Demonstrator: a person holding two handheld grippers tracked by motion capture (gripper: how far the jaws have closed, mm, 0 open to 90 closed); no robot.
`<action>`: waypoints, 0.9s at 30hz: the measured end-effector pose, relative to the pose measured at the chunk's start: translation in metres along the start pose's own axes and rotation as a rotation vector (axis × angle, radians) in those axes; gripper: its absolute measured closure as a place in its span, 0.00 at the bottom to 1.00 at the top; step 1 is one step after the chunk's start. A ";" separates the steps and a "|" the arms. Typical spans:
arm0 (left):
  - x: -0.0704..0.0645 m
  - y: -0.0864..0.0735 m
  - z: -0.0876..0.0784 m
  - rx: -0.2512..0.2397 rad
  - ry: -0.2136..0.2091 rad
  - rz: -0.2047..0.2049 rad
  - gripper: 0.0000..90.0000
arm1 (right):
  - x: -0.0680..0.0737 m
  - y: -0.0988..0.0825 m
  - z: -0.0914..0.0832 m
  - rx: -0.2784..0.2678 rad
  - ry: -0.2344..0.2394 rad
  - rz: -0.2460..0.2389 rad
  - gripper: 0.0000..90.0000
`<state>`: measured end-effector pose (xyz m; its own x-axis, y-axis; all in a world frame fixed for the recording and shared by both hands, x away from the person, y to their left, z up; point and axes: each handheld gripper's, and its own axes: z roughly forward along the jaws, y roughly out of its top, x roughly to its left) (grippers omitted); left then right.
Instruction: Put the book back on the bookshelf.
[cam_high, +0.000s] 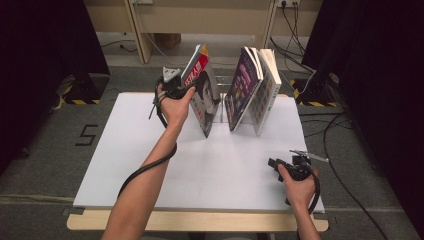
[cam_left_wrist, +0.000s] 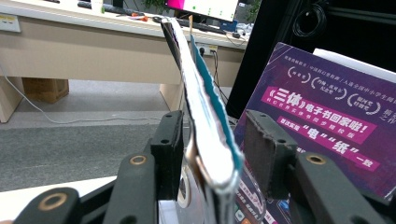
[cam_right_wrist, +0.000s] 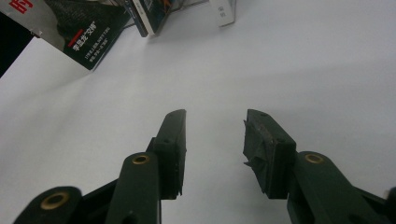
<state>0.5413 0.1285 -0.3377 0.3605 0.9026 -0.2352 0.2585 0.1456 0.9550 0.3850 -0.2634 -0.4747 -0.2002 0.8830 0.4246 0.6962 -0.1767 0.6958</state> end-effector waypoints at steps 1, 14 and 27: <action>0.000 0.000 -0.001 0.000 -0.002 -0.002 0.63 | 0.000 0.000 0.000 0.000 -0.004 -0.003 0.66; 0.004 -0.007 -0.009 0.019 -0.010 -0.024 0.58 | 0.000 0.000 0.000 0.001 -0.004 -0.006 0.66; 0.007 -0.012 -0.022 0.037 -0.019 -0.026 0.56 | 0.002 0.000 0.000 0.001 -0.001 0.004 0.66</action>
<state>0.5205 0.1421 -0.3473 0.3696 0.8910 -0.2638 0.3008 0.1538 0.9412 0.3845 -0.2621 -0.4740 -0.1971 0.8827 0.4267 0.6978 -0.1794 0.6934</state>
